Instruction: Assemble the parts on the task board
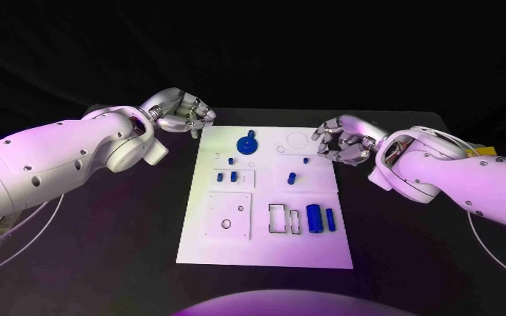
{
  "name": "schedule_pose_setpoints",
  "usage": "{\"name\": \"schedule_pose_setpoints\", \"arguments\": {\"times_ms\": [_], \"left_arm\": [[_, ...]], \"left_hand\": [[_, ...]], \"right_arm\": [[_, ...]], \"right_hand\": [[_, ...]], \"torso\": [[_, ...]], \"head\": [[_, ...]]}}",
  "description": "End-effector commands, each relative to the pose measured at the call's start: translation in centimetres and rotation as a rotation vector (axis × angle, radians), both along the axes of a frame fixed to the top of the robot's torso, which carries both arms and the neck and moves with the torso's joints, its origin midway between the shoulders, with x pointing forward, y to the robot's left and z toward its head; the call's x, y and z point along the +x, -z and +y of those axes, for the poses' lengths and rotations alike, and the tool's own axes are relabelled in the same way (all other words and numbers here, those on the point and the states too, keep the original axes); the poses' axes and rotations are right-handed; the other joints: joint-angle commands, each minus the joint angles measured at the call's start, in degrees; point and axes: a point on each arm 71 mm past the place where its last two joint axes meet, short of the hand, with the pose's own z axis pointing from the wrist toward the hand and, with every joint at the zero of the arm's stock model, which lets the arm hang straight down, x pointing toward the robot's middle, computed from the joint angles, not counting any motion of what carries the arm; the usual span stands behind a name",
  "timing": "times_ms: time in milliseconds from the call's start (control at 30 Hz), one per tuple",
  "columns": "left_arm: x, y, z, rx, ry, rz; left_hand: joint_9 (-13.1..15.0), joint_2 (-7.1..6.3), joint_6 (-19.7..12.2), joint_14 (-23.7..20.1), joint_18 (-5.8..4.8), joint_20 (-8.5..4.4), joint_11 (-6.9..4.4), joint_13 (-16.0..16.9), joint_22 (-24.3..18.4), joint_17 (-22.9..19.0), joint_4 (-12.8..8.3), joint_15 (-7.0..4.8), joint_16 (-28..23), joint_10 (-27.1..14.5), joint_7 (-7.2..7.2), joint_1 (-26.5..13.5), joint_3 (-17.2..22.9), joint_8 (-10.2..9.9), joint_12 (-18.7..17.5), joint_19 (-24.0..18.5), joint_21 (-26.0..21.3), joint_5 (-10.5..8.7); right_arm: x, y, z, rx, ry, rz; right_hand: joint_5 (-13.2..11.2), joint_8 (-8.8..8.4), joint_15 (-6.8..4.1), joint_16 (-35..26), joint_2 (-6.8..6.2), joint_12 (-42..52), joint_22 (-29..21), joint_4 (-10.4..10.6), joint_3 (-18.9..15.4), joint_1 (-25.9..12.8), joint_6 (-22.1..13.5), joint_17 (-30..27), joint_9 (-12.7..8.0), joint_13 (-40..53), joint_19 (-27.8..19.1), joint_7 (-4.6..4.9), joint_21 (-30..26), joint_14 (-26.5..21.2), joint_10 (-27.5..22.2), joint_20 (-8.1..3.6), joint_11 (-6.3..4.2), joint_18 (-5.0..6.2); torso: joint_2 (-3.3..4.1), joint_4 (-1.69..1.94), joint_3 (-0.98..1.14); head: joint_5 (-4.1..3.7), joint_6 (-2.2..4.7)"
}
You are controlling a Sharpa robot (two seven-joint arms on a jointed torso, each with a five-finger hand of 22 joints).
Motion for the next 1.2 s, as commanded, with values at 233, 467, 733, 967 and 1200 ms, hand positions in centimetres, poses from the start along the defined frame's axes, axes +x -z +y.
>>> {"name": "schedule_pose_setpoints", "arguments": {"times_ms": [233,467,733,967,1200], "left_arm": [[-1.5,-0.5,-0.2,-0.449,-0.051,0.065],[-2.3,-0.5,-0.4,-0.482,-0.048,0.065],[-2.6,-0.5,-0.6,-0.492,-0.051,0.066],[-2.7,-0.5,-0.6,-0.492,-0.054,0.071],[-2.8,-0.5,-0.7,-0.493,-0.051,0.074]], "left_hand": [[0.83,1.15,3.12,-0.28,0.38,-0.55,-1.27,-0.41,-1.44,-1.72,-0.58,-0.72,-2.08,4.52,-1.11,-0.89,-0.29,0.43,0.97,-0.04,-2.05,0.03],[0.91,1.29,3.33,-0.16,0.39,-0.67,-1.42,-0.46,-1.58,-1.84,-0.85,-0.85,-2.18,5.03,-1.19,-0.74,-0.30,0.41,0.99,0.13,-2.21,0.07],[0.84,1.15,2.90,-0.01,0.35,-0.74,-1.24,-0.63,-1.73,-1.98,-1.06,-0.82,-2.27,4.94,-0.88,-0.86,-0.46,-0.03,0.68,0.35,-2.36,0.08],[0.79,1.09,2.66,0.05,0.33,-0.73,-1.14,-0.71,-1.81,-2.04,-1.14,-0.76,-2.31,4.85,-0.72,-0.93,-0.52,-0.28,0.53,0.45,-2.45,0.07],[0.76,1.07,2.52,0.08,0.32,-0.71,-1.05,-0.77,-1.85,-2.08,-1.18,-0.71,-2.33,4.75,-0.62,-0.96,-0.55,-0.43,0.41,0.50,-2.50,0.08]], "right_arm": [[0.2,-0.1,2.6,-0.371,-0.104,-0.218],[0.4,0.1,3.8,-0.445,-0.127,-0.265],[0.3,0.8,4.7,-0.495,-0.146,-0.269],[-0.2,1.7,5.1,-0.493,-0.167,-0.232],[-0.3,2.4,5.2,-0.488,-0.169,-0.216]], "right_hand": [[-2.61,-1.17,-0.12,7.24,-0.94,-1.29,13.14,-0.01,2.06,-1.51,8.61,7.14,-0.29,-1.85,2.74,-0.78,14.11,3.20,2.39,-0.21,-0.33,-2.82],[-2.56,-1.49,-0.08,8.50,-1.46,-2.03,15.68,-0.02,2.49,-1.91,9.12,8.36,-0.33,-2.50,3.12,-1.05,16.78,3.61,2.39,-0.27,-0.44,-3.20],[-2.78,-1.89,0.37,8.04,-2.10,-3.87,15.69,0.18,2.66,-2.61,9.92,7.41,-0.37,-3.80,2.40,-0.75,16.52,3.28,0.68,-0.08,0.16,-3.07],[-2.83,-2.01,0.42,8.13,-2.22,-4.09,15.90,0.14,2.64,-2.64,10.00,7.51,-0.41,-3.98,2.35,-0.72,16.70,3.27,0.47,-0.02,0.20,-3.10],[-2.74,-2.09,0.39,8.44,-2.00,-4.04,16.65,0.16,2.79,-2.64,10.24,7.87,-0.43,-4.09,2.50,-0.79,17.48,3.36,0.91,0.04,0.14,-3.24]], "torso": [[0.06,0.15,-0.12],[0.02,0.14,-0.20],[0.07,0.15,-0.20],[0.09,0.07,-0.11],[0.04,0.08,-0.12]], "head": [[-0.61,0.23],[-0.73,0.10],[-0.73,-0.11],[-0.54,-0.40],[-0.47,-0.48]]}}
